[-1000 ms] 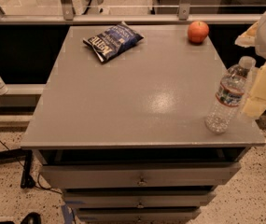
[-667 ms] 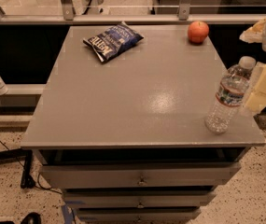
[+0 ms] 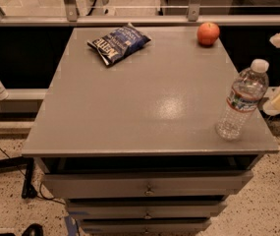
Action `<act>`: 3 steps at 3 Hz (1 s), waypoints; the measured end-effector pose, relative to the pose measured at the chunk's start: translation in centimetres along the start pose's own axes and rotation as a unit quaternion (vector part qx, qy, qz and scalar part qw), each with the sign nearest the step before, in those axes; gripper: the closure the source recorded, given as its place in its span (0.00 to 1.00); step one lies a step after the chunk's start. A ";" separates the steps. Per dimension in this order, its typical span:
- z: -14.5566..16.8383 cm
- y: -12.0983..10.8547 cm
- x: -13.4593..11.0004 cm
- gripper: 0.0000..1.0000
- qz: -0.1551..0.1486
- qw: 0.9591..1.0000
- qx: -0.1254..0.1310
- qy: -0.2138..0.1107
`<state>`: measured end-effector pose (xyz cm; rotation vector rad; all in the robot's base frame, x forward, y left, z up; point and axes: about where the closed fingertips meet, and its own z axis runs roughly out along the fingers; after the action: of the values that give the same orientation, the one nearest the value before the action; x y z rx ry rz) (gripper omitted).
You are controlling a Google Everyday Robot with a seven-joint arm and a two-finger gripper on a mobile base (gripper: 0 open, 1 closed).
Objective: Pick water bottle
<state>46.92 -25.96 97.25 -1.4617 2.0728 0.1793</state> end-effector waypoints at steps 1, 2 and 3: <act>0.7 1.3 -0.4 0.00 0.032 0.996 -0.022 -0.082; 2.5 3.0 -1.3 0.00 0.053 0.988 -0.048 -0.137; 4.5 4.4 -1.6 0.18 0.064 0.981 -0.067 -0.172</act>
Offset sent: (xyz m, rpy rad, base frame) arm -0.0237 0.0541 -0.0368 0.4751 0.0433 0.0422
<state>45.13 -21.01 93.47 -1.2682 1.8965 0.5898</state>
